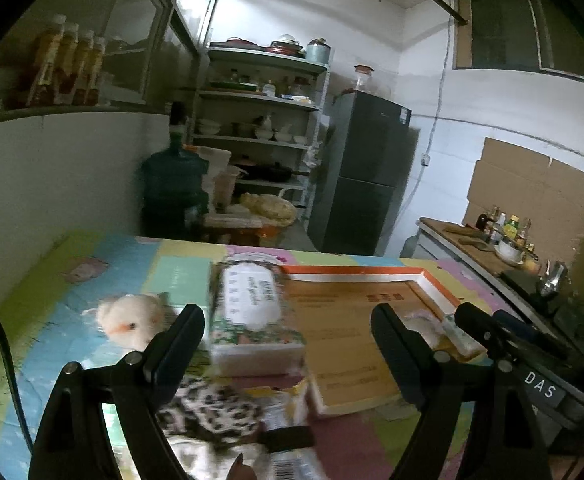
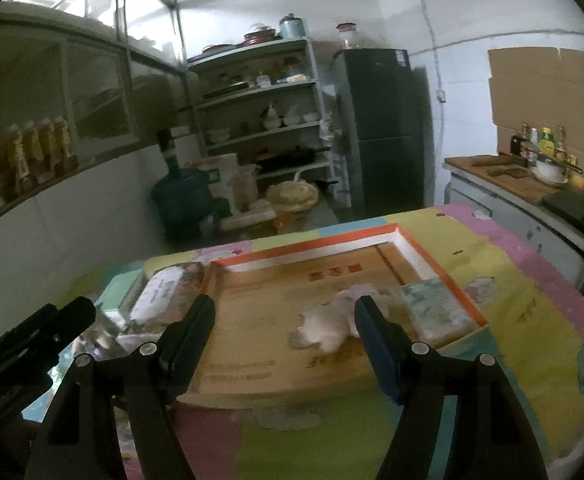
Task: Organize soft objects
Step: 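Move both open tools back over the pile of soft items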
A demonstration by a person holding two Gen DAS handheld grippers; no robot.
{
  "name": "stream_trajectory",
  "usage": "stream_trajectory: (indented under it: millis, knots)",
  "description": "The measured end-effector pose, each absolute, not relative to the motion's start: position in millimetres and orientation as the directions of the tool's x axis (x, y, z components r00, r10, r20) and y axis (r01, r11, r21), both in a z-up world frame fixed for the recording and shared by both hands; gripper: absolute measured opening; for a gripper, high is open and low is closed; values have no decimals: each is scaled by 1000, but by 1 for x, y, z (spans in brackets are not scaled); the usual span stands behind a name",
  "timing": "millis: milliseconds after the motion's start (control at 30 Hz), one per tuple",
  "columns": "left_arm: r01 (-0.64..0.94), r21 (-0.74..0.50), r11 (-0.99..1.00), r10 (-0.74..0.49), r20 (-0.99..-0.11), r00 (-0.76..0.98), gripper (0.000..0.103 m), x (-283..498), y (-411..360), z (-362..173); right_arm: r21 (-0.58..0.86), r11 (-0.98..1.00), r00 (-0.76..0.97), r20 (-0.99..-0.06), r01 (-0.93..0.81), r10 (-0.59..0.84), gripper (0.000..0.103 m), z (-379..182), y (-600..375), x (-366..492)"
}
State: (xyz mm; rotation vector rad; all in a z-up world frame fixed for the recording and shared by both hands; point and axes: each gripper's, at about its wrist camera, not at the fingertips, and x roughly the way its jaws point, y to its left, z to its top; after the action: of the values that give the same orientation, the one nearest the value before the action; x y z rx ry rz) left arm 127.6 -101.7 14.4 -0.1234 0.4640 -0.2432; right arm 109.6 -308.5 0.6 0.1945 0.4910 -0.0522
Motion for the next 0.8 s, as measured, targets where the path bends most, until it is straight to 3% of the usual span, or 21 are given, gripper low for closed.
stream_trajectory:
  millis: [800]
  knots:
    - [3,-194,981,-91,-446,890,85,104,21,3,106,992,850,-513,-71,116,74,-11,-207,115]
